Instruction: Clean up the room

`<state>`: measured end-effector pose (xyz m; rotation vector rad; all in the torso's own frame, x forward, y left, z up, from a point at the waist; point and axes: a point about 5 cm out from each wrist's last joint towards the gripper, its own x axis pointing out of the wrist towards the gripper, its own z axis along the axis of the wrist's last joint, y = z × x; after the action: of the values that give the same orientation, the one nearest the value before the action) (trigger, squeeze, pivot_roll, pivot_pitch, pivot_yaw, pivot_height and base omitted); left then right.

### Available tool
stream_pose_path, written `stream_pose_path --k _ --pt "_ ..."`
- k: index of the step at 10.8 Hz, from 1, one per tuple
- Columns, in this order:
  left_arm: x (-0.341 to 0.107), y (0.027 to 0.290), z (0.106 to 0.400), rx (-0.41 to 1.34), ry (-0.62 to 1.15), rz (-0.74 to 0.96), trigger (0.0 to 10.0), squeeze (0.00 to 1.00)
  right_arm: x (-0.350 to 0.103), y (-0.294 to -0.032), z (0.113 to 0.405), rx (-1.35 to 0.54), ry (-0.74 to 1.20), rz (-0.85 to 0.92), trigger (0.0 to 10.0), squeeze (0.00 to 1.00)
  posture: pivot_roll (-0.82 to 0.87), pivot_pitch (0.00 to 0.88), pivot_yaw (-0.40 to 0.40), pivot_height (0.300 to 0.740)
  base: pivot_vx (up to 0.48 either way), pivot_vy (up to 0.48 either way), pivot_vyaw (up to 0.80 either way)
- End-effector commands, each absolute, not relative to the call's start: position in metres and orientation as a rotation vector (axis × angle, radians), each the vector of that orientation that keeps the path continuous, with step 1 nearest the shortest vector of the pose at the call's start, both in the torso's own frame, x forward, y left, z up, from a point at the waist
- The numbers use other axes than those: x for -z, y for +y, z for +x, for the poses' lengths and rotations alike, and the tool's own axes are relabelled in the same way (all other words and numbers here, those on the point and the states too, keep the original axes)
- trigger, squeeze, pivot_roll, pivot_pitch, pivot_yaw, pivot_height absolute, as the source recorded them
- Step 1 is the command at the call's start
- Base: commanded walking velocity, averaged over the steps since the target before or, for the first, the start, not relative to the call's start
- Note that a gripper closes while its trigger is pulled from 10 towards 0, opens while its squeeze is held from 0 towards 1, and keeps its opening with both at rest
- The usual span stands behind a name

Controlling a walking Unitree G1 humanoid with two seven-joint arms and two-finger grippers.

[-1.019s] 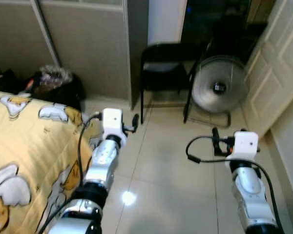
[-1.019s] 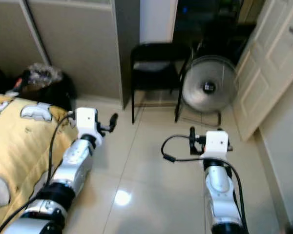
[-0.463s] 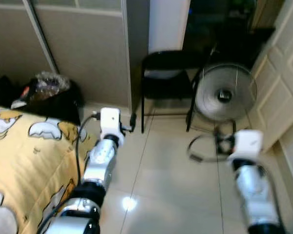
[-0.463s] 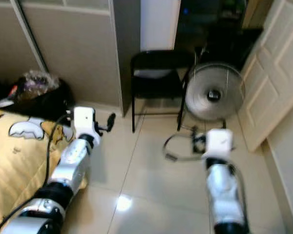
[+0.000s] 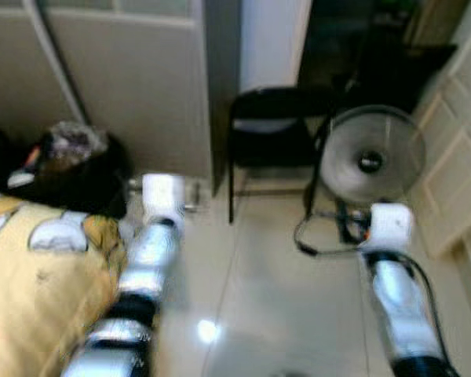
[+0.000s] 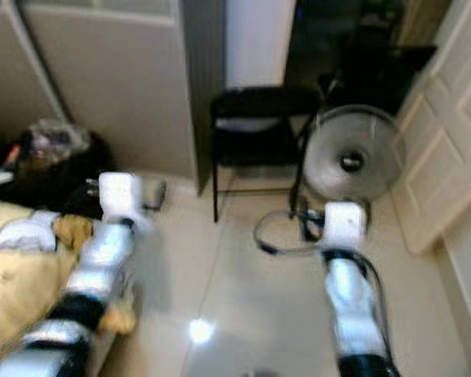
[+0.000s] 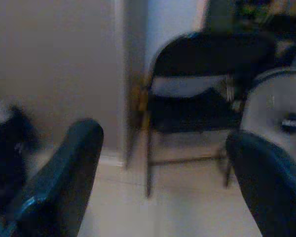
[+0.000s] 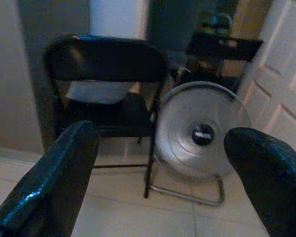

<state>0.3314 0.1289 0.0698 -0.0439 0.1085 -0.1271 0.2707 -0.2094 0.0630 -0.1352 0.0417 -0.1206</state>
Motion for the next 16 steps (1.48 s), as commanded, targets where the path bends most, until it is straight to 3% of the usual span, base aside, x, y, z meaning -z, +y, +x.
stream_pose_path --k 1,9,11,13,14,16 --pt "-0.075 0.139 0.336 0.107 0.101 -0.042 10.0 0.0 -0.067 -0.203 0.274 0.105 0.022 -0.132 10.0 0.0 -0.04 0.0 0.013 0.73 0.442 0.0 0.0" --pt "-0.076 0.134 0.34 0.116 0.102 -0.024 10.0 0.0 -0.061 -0.204 0.269 0.083 0.05 -0.151 10.0 0.0 -0.05 0.0 -0.006 0.73 0.445 0.0 0.0" --pt "-0.073 0.135 0.335 0.19 0.112 0.014 10.0 0.0 -0.056 -0.203 0.257 0.058 0.072 -0.145 10.0 0.0 -0.04 0.0 -0.013 0.73 0.0 0.0 0.0" --pt "-0.079 0.159 0.302 0.246 -0.029 -0.005 10.0 0.0 -0.051 -0.208 0.229 0.076 0.093 -0.109 10.0 0.0 -0.03 0.0 -0.017 0.73 0.0 0.0 0.0" --pt "-0.076 0.173 0.263 0.268 -0.047 0.014 10.0 0.0 -0.05 -0.202 0.208 0.071 0.099 -0.091 10.0 0.0 -0.02 0.0 -0.015 0.73 0.0 0.0 0.0" --pt "-0.067 0.169 0.242 0.251 0.019 -0.078 10.0 0.0 -0.051 -0.189 0.192 0.027 0.113 -0.091 10.0 0.0 -0.02 0.0 -0.024 0.73 0.0 0.0 0.0"
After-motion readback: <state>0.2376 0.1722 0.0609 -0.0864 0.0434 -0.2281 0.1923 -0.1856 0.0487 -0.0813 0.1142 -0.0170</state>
